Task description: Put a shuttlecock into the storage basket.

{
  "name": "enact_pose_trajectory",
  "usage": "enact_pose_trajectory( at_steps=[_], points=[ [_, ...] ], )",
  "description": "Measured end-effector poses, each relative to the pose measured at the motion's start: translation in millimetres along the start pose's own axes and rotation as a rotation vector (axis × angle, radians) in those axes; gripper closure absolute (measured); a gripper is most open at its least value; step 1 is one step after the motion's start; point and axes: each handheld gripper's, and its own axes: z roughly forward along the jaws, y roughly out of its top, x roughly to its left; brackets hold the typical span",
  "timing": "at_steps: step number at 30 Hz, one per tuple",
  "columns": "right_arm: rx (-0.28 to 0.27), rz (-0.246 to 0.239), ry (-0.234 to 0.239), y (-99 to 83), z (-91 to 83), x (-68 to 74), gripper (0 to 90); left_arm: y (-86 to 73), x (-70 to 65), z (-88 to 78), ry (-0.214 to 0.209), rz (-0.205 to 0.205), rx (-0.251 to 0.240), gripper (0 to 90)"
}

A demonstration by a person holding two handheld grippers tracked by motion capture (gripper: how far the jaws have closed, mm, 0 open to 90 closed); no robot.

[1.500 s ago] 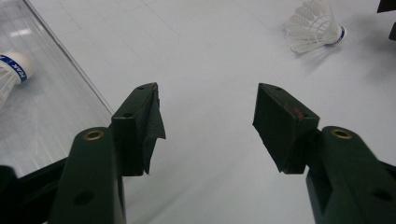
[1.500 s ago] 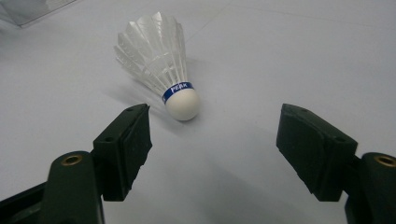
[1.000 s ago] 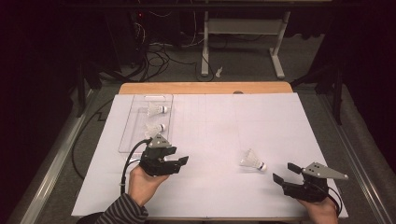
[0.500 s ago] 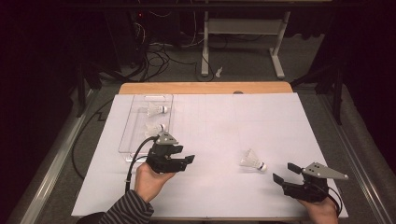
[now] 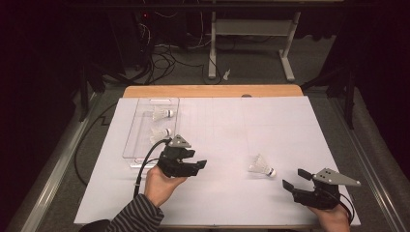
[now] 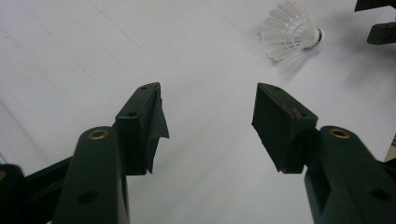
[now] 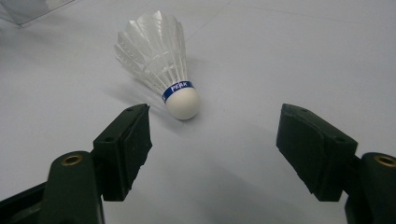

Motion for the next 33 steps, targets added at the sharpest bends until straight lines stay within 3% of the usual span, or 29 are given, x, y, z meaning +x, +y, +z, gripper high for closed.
enact_pose_trajectory(
  at_steps=[33],
  points=[
    [0.000, 0.000, -0.001, -0.1, -0.4, 0.1, 26.8, 9.1, -6.4, 16.0, -0.037, 0.003, 0.027, 42.9]
  ],
)
